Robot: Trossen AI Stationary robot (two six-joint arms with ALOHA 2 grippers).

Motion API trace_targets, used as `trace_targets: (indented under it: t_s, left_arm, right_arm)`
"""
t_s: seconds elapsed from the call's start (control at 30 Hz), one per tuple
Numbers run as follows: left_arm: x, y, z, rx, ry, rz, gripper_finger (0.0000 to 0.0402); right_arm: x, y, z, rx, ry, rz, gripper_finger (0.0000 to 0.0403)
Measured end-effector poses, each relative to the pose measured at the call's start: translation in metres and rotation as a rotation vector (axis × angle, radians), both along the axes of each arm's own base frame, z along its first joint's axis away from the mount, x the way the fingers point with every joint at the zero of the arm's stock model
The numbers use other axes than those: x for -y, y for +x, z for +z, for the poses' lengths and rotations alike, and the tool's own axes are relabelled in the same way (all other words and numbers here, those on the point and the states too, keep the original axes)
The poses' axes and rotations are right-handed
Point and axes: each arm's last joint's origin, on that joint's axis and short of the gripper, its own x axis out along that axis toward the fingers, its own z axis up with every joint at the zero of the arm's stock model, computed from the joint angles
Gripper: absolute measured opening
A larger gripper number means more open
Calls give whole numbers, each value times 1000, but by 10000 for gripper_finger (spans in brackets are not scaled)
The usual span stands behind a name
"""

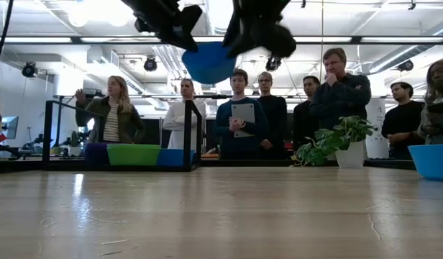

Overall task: Pick & Place Mini bowls
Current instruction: Stack the top blue bowl on the blue bowl on the shelf

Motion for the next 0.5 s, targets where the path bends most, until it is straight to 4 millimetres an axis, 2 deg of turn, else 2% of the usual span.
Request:
trace_targets:
  t_s: [0.27,0.5]
  left_arm:
    - [-8,-27,17,-31,-51,72,0]
    - [-28,-57,36,-57,-85,187,0]
  right_arm:
    - [-4,-28,46,201,132,-16,140]
    - [-1,-52,74,293,343,49,134]
